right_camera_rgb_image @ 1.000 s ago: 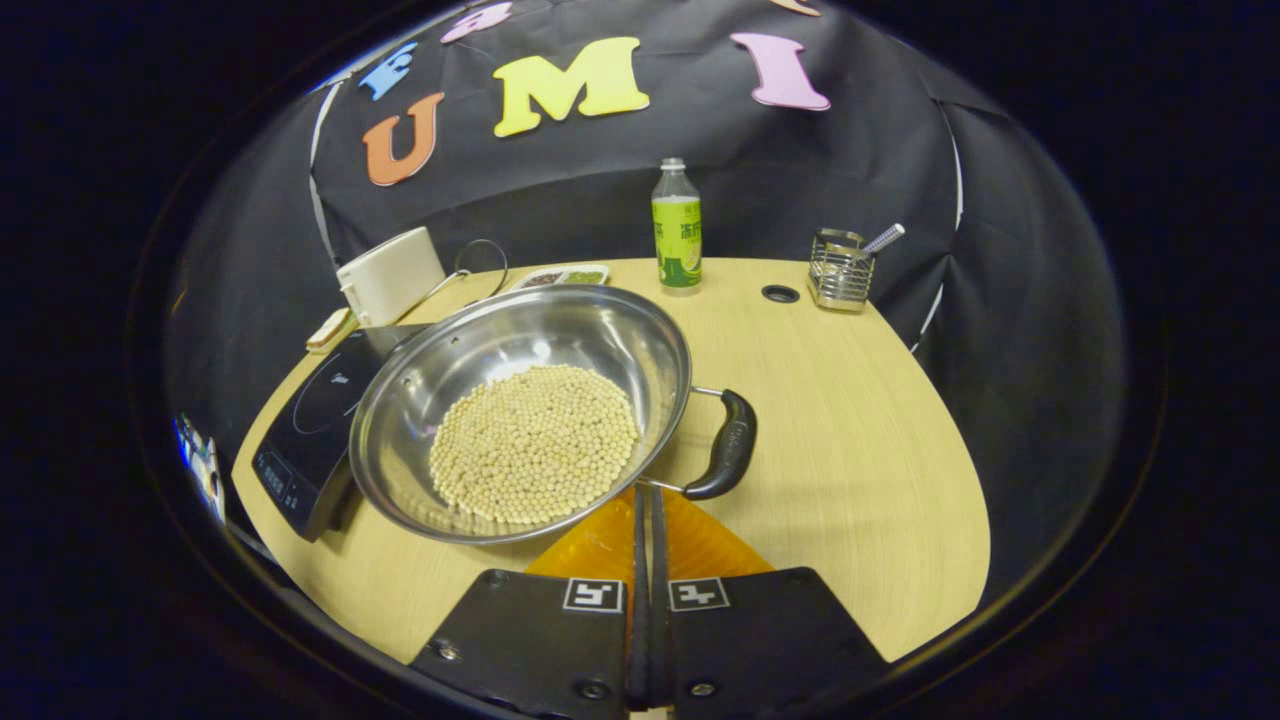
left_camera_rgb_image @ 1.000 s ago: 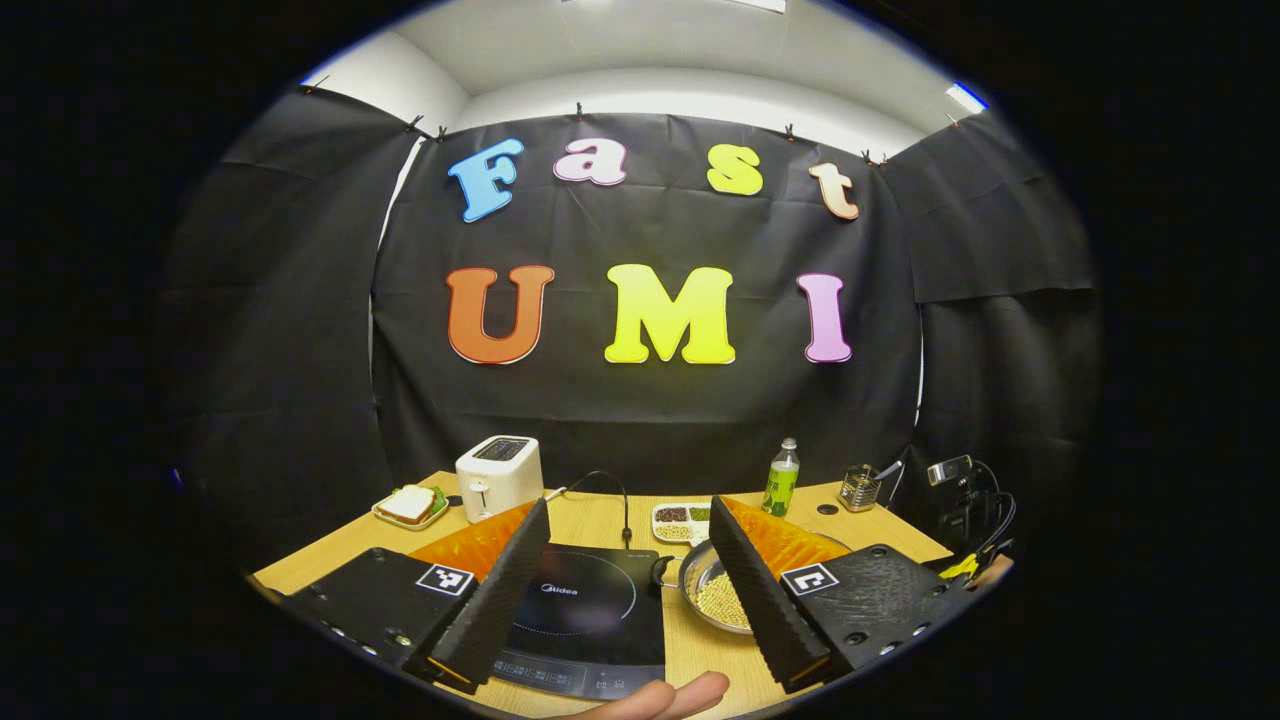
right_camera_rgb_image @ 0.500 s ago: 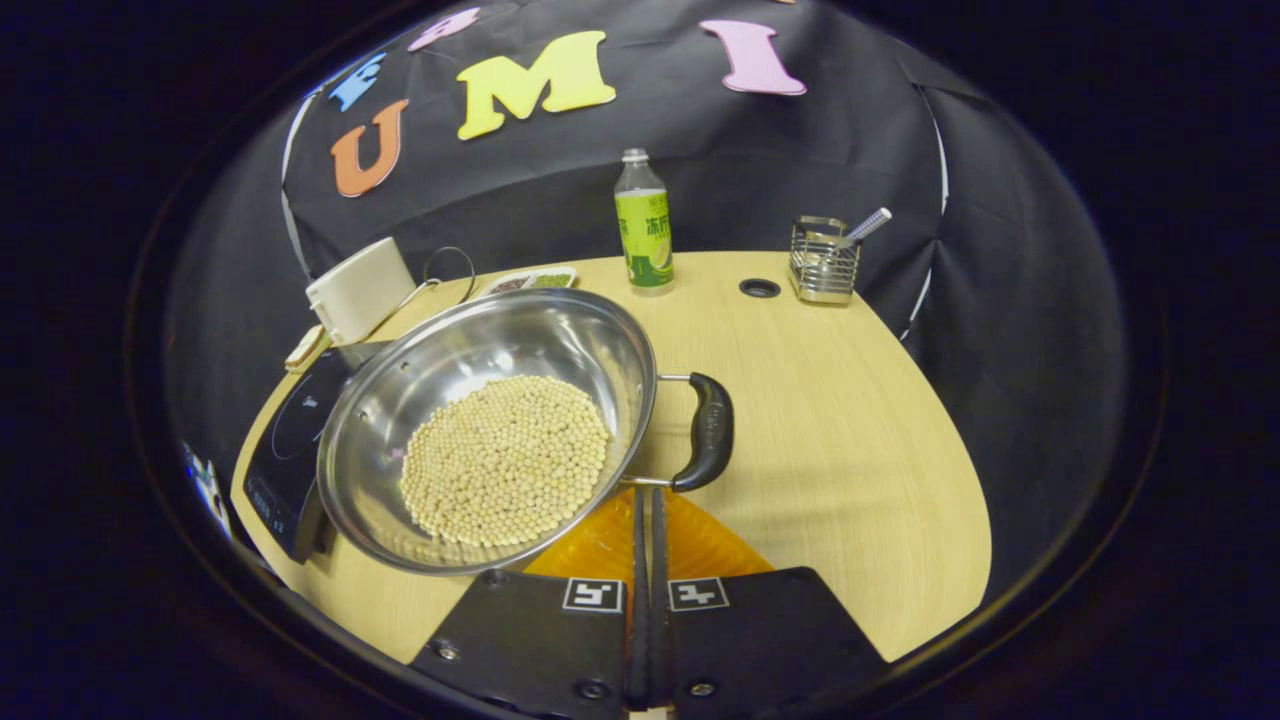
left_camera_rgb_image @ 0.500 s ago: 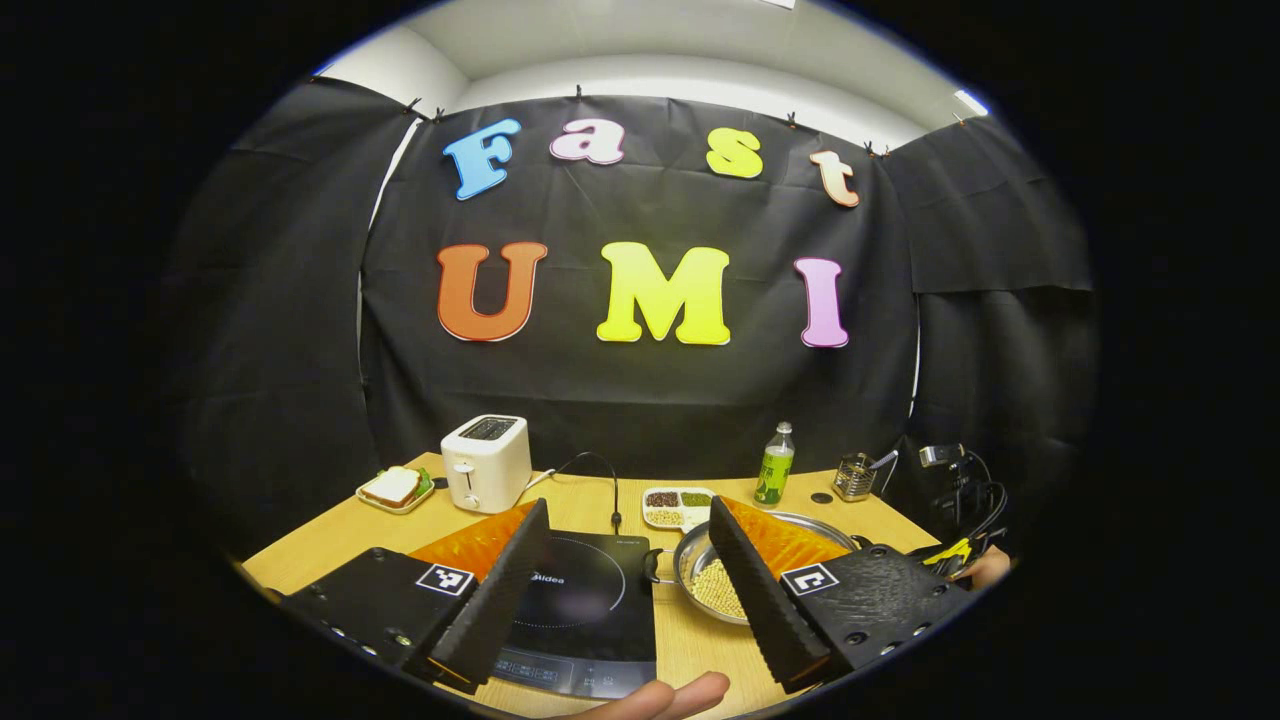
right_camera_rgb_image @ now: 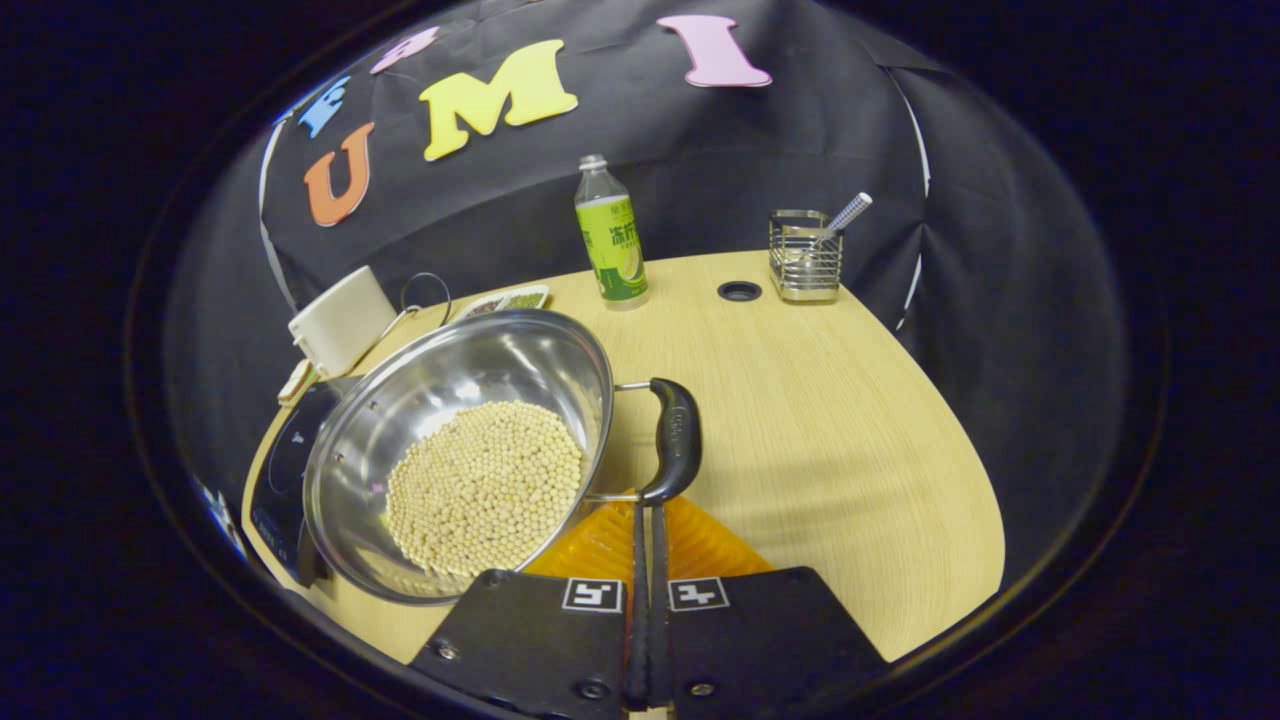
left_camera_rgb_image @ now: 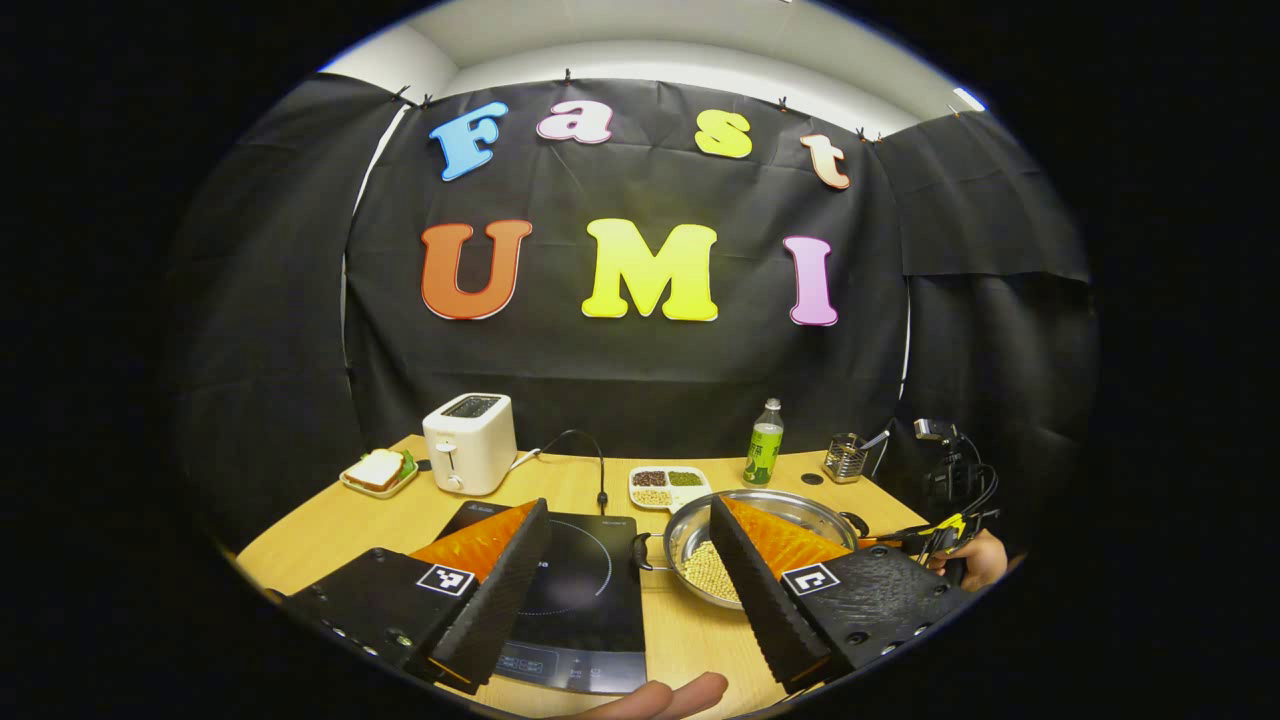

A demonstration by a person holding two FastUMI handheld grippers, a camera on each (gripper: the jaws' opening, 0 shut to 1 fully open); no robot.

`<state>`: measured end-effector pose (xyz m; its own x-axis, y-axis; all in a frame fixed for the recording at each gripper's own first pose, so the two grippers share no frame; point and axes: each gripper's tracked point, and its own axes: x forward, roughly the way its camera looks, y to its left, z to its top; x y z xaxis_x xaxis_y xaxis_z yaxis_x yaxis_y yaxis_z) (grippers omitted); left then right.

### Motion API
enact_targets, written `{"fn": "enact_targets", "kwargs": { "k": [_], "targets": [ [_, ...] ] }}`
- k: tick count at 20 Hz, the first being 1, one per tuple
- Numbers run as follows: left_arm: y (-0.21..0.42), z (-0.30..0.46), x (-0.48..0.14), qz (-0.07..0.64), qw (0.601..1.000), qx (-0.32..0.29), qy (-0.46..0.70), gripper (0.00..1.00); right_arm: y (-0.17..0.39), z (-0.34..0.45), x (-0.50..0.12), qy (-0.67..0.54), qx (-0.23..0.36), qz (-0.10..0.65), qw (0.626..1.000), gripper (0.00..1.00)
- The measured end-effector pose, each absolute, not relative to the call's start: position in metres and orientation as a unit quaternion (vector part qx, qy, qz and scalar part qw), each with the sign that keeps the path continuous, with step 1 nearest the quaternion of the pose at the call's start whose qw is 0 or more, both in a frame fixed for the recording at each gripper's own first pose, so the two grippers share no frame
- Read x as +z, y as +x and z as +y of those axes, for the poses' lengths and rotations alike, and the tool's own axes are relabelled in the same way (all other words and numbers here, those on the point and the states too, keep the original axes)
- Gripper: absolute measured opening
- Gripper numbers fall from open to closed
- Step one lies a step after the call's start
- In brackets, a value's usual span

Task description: First push the handle of the pot to place it horizontally, then grasp the pot with both hands and set it on the induction cooktop.

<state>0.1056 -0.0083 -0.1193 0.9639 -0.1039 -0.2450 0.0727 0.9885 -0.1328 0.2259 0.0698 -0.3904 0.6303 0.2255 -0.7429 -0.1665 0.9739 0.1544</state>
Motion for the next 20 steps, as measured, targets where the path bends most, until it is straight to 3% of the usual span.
{"fn": "enact_targets", "kwargs": {
  "k": [6, 10, 12, 14, 15, 16, 17, 18, 20],
  "targets": [
    [0.114, -0.012, -0.137, 0.153, 0.985, -0.047, -0.067, 0.95, 0.23, 0.058, -0.364, 0.039, 0.097, 0.367, 0.924, 0.06],
    [0.12, -0.024, -0.147, 0.169, 0.982, -0.055, -0.069, 0.95, 0.222, 0.054, -0.331, 0.032, 0.098, 0.334, 0.937, 0.19],
    [0.123, -0.031, -0.15, 0.173, 0.981, -0.059, -0.066, 0.95, 0.217, 0.054, -0.313, 0.034, 0.104, 0.317, 0.942, 0.31],
    [0.125, -0.038, -0.153, 0.178, 0.98, -0.064, -0.065, 0.95, 0.212, 0.055, -0.295, 0.032, 0.11, 0.3, 0.947, 0.51],
    [0.126, -0.041, -0.154, 0.18, 0.979, -0.067, -0.065, 0.95, 0.21, 0.055, -0.287, 0.029, 0.109, 0.293, 0.949, 0.71],
    [0.129, -0.044, -0.157, 0.184, 0.979, -0.068, -0.064, 0.95, 0.207, 0.054, -0.281, 0.025, 0.11, 0.287, 0.951, 0.77],
    [0.131, -0.048, -0.159, 0.187, 0.978, -0.069, -0.064, 0.95, 0.205, 0.055, -0.274, 0.023, 0.112, 0.28, 0.953, 0.96],
    [0.134, -0.051, -0.162, 0.191, 0.977, -0.071, -0.064, 0.95, 0.204, 0.056, -0.268, 0.021, 0.113, 0.276, 0.954, 1.0],
    [0.142, -0.058, -0.17, 0.204, 0.974, -0.073, -0.06, 0.95, 0.206, 0.057, -0.261, 0.019, 0.113, 0.272, 0.956, 0.97]
  ]
}}
